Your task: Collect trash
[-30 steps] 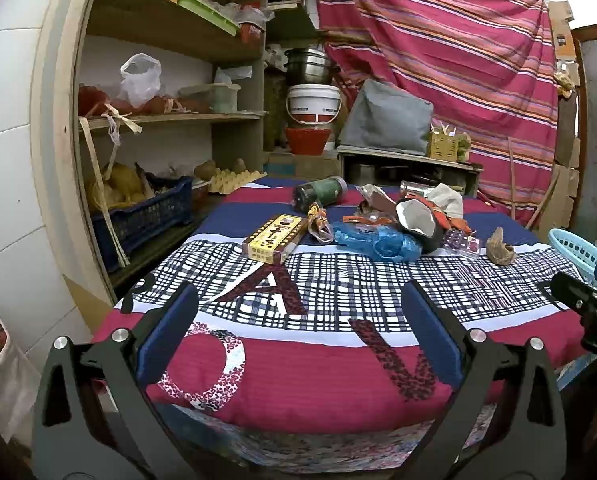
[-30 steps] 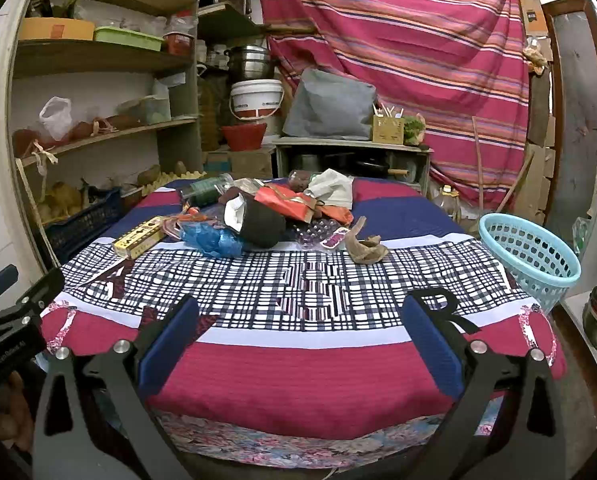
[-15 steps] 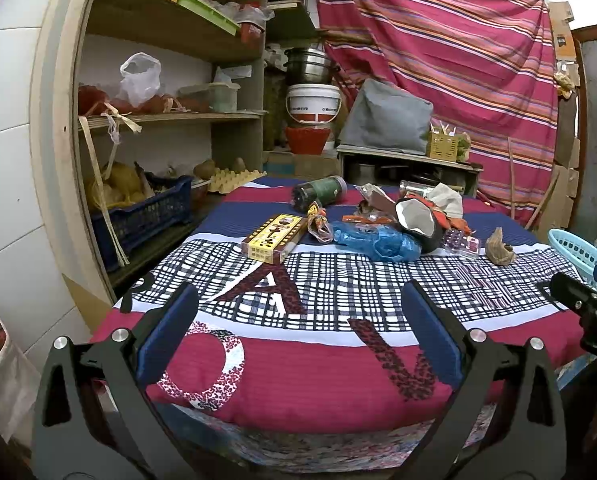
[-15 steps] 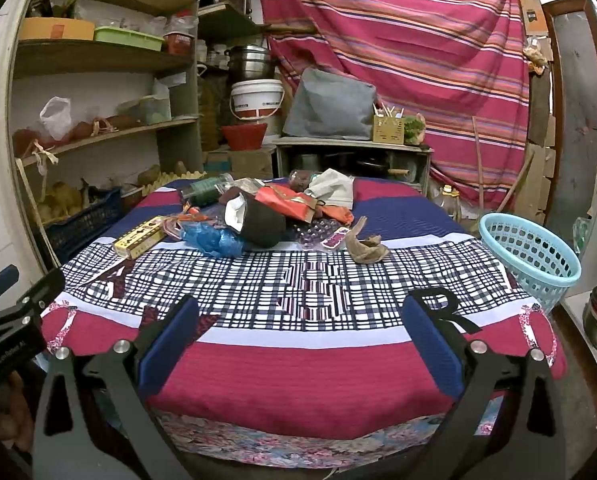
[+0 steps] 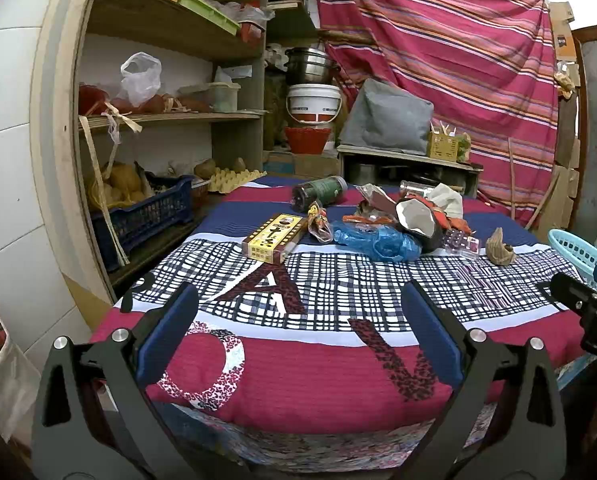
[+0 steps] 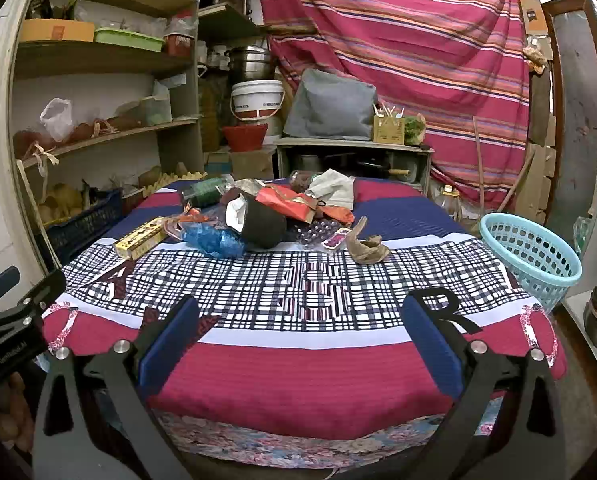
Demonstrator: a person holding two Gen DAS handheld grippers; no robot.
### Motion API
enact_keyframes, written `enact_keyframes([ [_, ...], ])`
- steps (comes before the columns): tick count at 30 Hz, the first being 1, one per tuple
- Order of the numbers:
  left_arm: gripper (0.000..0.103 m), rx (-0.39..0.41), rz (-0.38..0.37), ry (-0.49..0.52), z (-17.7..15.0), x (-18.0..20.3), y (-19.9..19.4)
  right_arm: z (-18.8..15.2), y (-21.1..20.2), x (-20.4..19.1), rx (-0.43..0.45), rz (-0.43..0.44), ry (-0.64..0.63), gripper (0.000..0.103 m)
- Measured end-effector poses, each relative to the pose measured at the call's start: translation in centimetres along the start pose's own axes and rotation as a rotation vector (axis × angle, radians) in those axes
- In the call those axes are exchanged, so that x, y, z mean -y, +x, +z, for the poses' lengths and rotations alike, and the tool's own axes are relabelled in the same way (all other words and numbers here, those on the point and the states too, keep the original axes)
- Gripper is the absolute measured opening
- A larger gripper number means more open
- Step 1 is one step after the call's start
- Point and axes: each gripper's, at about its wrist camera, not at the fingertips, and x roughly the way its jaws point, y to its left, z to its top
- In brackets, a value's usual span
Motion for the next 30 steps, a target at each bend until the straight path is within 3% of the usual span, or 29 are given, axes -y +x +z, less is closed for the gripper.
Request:
enact_keyframes([
  [19,0.098,-0.009,-0.008,0.002,0.5,0.2,0.0,1.4,-0.4,0.4,0.013,0.029,0.018,0.099],
  [25,0.098,0.003,0.003,0.028,3.3,-0.1,1.5,4.4,0.7,0.0,0.039,0.014,-0.022,0.099],
  [30,0.098,0.011,0.019,0.075,6.9,0.4,5.9,6.9,5.4,-0.8,-0.022,0.025,0.005,0.099],
])
